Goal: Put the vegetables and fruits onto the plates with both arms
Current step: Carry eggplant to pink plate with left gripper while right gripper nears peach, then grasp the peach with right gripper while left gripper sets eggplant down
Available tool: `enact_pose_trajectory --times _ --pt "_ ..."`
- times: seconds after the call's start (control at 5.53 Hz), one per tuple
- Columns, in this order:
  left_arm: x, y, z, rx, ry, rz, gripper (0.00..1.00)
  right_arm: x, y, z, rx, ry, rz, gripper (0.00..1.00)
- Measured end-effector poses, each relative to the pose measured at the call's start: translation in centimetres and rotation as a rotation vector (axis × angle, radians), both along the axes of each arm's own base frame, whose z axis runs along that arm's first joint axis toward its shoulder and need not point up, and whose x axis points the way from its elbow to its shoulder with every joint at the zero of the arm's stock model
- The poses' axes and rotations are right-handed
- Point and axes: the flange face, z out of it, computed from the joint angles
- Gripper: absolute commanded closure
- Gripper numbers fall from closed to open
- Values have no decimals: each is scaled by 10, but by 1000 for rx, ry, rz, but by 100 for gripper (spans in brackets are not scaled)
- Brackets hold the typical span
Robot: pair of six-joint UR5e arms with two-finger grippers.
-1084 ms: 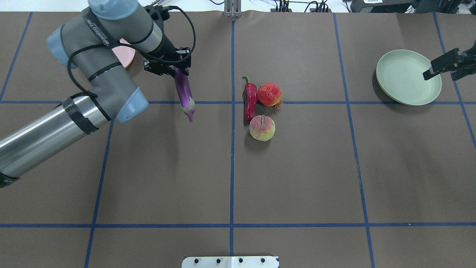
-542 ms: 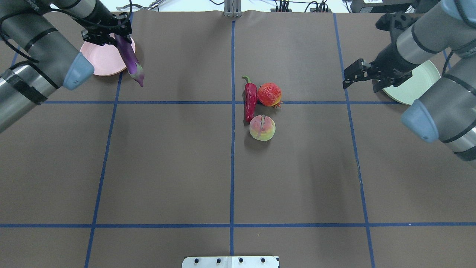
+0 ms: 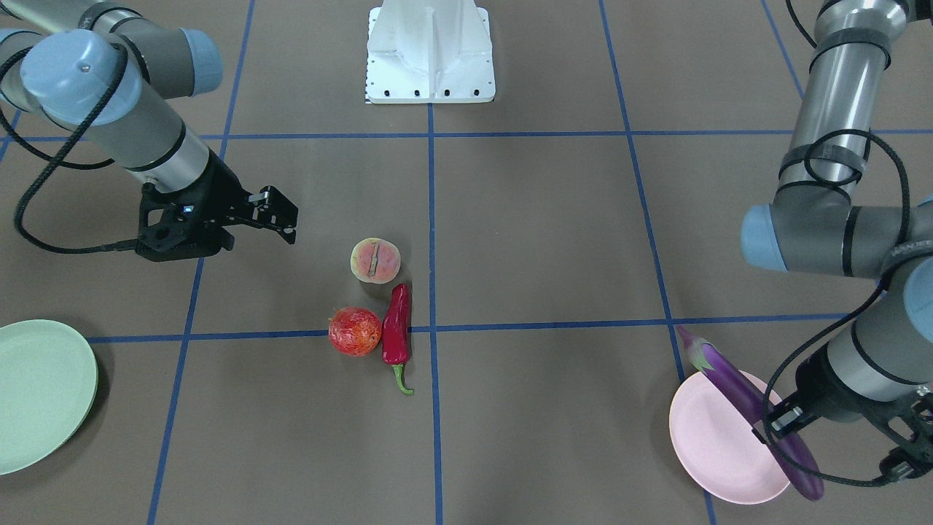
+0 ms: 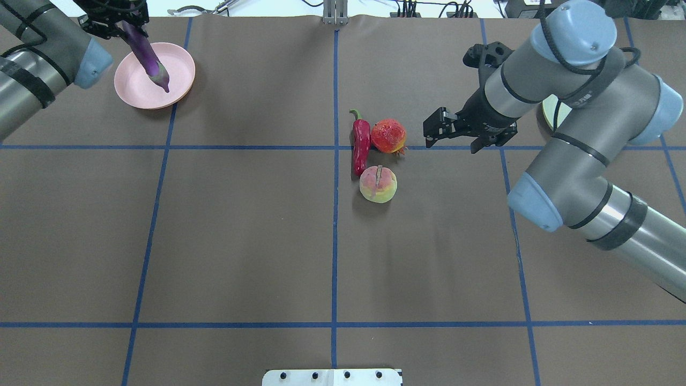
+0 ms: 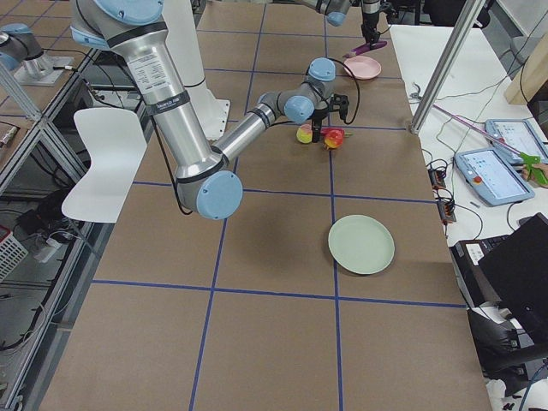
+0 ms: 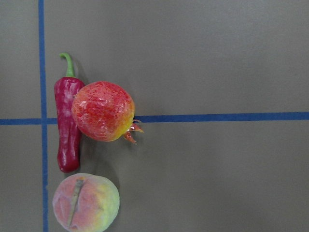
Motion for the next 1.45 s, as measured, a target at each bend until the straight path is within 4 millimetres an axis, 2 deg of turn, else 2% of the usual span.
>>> enact_pose_trajectory --times 0.36,0.72,1.45 --pt "-1 -14 23 -11 -22 -16 100 -50 6 -20 3 20 -2 1" --pt "-1 -18 37 -11 -30 -22 100 -98 9 -22 2 57 -25 1" --pt "-1 -24 37 -8 -49 -35 100 -163 0 -24 -30 113 -55 1"
